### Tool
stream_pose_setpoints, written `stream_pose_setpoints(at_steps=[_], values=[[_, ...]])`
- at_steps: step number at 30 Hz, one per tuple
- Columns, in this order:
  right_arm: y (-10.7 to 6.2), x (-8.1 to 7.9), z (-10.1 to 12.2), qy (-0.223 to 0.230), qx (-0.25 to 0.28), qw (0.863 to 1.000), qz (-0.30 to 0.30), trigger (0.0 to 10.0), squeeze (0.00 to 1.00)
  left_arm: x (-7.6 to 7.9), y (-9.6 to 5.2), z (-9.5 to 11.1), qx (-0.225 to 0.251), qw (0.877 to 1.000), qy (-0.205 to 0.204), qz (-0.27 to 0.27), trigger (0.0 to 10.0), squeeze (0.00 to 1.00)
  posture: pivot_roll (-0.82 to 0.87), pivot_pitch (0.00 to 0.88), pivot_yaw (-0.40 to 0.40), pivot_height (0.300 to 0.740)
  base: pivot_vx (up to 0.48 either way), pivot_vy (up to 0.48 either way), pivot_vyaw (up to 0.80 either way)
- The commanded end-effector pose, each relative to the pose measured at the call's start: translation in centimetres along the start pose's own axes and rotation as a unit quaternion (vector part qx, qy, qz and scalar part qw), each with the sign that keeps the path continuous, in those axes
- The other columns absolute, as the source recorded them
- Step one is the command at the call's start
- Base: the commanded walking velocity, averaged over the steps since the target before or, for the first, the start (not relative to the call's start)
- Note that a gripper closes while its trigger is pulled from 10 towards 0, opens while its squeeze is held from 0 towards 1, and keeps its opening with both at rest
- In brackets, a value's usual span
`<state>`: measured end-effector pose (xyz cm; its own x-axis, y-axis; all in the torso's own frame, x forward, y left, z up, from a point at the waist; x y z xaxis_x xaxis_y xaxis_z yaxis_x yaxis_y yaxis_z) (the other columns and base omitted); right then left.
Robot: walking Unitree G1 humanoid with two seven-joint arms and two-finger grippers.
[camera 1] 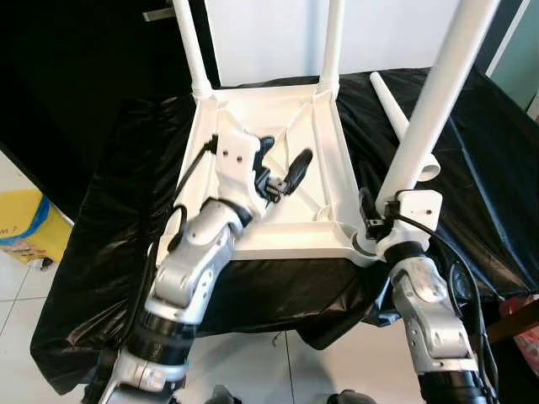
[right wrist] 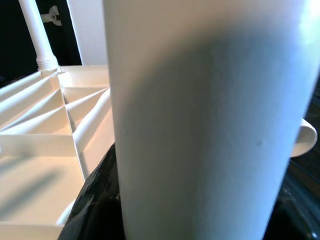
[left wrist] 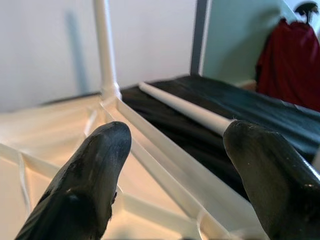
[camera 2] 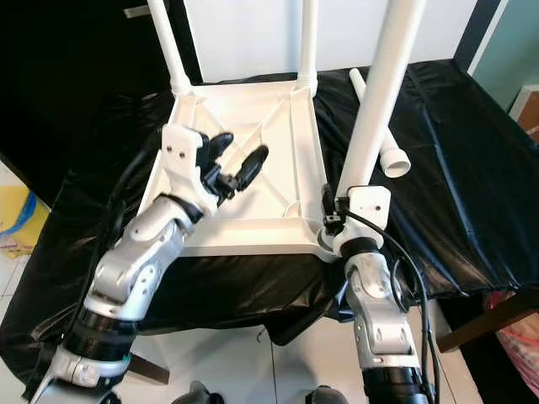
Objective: Building children table
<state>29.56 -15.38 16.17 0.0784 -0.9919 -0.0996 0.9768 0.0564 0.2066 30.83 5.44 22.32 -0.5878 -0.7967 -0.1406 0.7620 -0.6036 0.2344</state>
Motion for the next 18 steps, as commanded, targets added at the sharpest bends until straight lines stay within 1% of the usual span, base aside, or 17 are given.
stream_pose_setpoints(at_steps=[1, 2, 5, 7, 9, 11, 12, 13, 14, 15, 16, 17, 18], values=[[-0.4, 0.0, -0.1, 0.000, 0.001, 1.000, 0.010, 10.0, 0.00, 0.9, -0.4, 0.4, 0.013, 0.999, 0.012, -0.039, 10.0, 0.00, -0.12, 0.070, 0.066, 0.740, 0.000, 0.000, 0.00], [-0.6, 0.2, -0.6, -0.003, -0.007, 1.000, 0.010, 10.0, 0.00, 1.2, -0.5, 0.2, 0.010, 0.999, 0.012, -0.046, 10.0, 0.00, -0.12, 0.070, 0.068, 0.740, 0.000, 0.000, 0.00], [-0.7, 0.3, -0.9, -0.005, -0.013, 1.000, 0.011, 10.0, 0.00, 1.3, -0.7, 0.1, 0.008, 0.999, 0.012, -0.051, 10.0, 0.00, -0.12, 0.070, 0.069, 0.740, 0.000, 0.000, 0.00], [-0.6, 0.3, -1.4, -0.007, -0.019, 1.000, 0.016, 10.0, 0.00, 1.7, -0.9, 0.0, 0.006, 0.997, 0.014, -0.069, 10.0, 0.00, -0.11, 0.074, 0.073, 0.740, 0.000, 0.000, 0.00], [-0.6, 0.3, -1.4, -0.007, -0.019, 1.000, 0.016, 10.0, 0.00, 1.7, -0.9, 0.0, 0.006, 0.997, 0.014, -0.069, 10.0, 0.00, -0.11, 0.074, 0.073, 0.740, 0.000, 0.000, 0.00], [-0.4, -0.2, -1.6, -0.008, -0.020, 0.999, 0.033, 10.0, 0.00, 2.6, -1.5, -0.4, -0.001, 0.994, 0.024, -0.109, 10.0, 0.00, -0.11, 0.078, 0.078, 0.740, 0.000, 0.000, 0.00], [-0.4, -0.2, -1.6, -0.008, -0.020, 0.999, 0.033, 10.0, 0.00, 2.6, -1.5, -0.4, -0.001, 0.994, 0.024, -0.109, 10.0, 0.00, -0.11, 0.078, 0.078, 0.740, 0.000, 0.000, 0.00], [-0.2, -0.6, -1.7, -0.013, -0.018, 0.999, 0.047, 10.0, 0.00, 3.0, -2.2, -0.7, -0.010, 0.990, 0.033, -0.136, 10.0, 0.00, -0.12, 0.085, 0.084, 0.740, 0.000, 0.000, 0.00], [-0.2, -0.6, -1.7, -0.013, -0.018, 0.999, 0.047, 10.0, 0.00, 3.0, -2.2, -0.7, -0.010, 0.990, 0.033, -0.136, 10.0, 0.00, -0.12, 0.085, 0.084, 0.740, 0.000, 0.000, 0.00], [0.1, -1.0, -1.6, -0.014, -0.017, 0.998, 0.057, 10.0, 0.00, 3.5, -2.9, -1.1, -0.019, 0.986, 0.032, -0.164, 10.0, 0.00, -0.11, 0.088, 0.080, 0.740, 0.000, 0.000, 0.00], [0.1, -1.0, -1.6, -0.014, -0.017, 0.998, 0.057, 10.0, 0.00, 3.5, -2.9, -1.1, -0.019, 0.986, 0.032, -0.164, 10.0, 0.00, -0.11, 0.088, 0.080, 0.740, 0.000, 0.000, 0.00], [0.4, -1.3, -1.6, -0.015, -0.015, 0.998, 0.067, 10.0, 0.00, 4.0, -3.6, -1.3, -0.027, 0.981, 0.032, -0.191, 10.0, 0.00, -0.10, 0.090, 0.077, 0.740, 0.000, 0.000, 0.00], [0.4, -1.3, -1.6, -0.015, -0.015, 0.998, 0.067, 10.0, 0.00, 4.0, -3.6, -1.3, -0.027, 0.981, 0.032, -0.191, 10.0, 0.00, -0.10, 0.090, 0.077, 0.740, 0.000, 0.000, 0.00]])
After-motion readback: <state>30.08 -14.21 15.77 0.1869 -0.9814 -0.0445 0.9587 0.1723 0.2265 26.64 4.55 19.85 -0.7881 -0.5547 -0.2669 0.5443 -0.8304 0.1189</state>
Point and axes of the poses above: a point about 5 cm out from each wrist's last joint towards the gripper, its own y axis pointing out of the wrist towards the gripper, its own z axis along the axis of the wrist's last joint, x = y × z, the point moved 2 cm from there along y, pointing out of the wrist towards the gripper, and after that the axes turned 7 degrees about y, right-handed, at the moved point
